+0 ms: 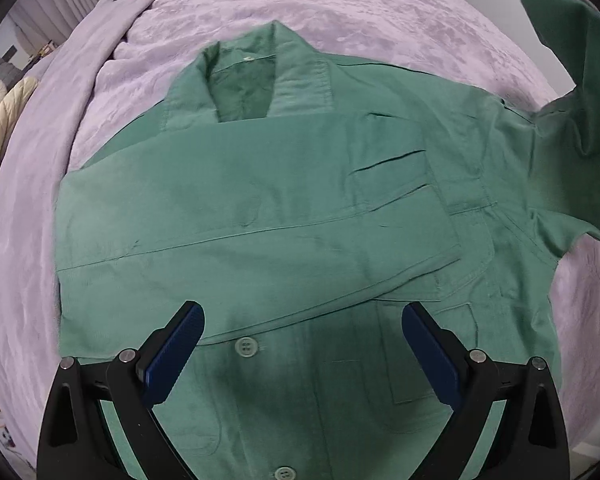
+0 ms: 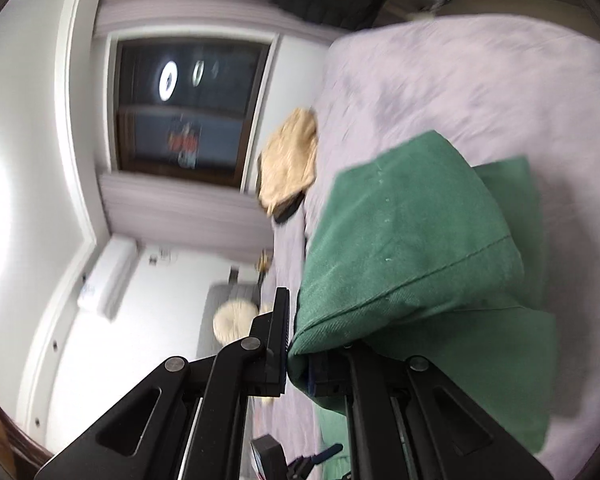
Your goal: Fold small clothes
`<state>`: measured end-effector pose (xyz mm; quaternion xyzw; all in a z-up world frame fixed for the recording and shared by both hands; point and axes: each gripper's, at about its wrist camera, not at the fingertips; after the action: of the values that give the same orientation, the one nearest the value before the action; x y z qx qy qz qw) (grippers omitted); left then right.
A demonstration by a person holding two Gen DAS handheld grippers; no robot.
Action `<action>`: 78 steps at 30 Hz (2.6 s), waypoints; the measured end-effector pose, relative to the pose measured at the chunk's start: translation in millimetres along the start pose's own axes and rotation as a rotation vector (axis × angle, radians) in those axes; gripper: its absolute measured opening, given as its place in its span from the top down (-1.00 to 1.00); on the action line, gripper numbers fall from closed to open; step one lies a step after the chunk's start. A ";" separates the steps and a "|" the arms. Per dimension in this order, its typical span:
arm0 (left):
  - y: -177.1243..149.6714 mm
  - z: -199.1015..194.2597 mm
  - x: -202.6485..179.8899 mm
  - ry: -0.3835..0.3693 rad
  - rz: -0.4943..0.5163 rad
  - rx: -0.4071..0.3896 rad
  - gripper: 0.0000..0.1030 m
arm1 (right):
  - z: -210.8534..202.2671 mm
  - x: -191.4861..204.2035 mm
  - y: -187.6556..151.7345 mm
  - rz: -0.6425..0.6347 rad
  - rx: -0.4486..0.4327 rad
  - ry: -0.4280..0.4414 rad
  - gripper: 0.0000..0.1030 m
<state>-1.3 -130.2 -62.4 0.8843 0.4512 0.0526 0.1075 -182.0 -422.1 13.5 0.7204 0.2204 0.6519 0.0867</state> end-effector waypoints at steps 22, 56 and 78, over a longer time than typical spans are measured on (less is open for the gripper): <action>-37.1 27.2 219.2 0.077 -0.347 0.024 -0.94 | 259.4 -33.3 -204.7 -0.065 0.603 -0.333 0.63; 10.5 60.1 200.2 -0.359 -0.498 0.049 -0.93 | 107.2 -53.3 -188.0 -0.035 0.510 -0.656 -0.05; 7.5 60.7 155.7 -0.256 -0.345 0.054 0.64 | 57.5 -42.3 -142.3 -0.096 0.574 -0.480 0.58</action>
<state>107.6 -17.1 -120.1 0.7961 0.5796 -0.0915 0.1479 -157.1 -304.7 -91.0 0.8365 0.4010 0.3715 -0.0389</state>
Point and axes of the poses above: each gripper's, at about its wrist camera, not at the fingertips, and z roughly the way its jaws point, x to its left, y to its top, and after that the axes turned 6 degrees about -z, right-handed
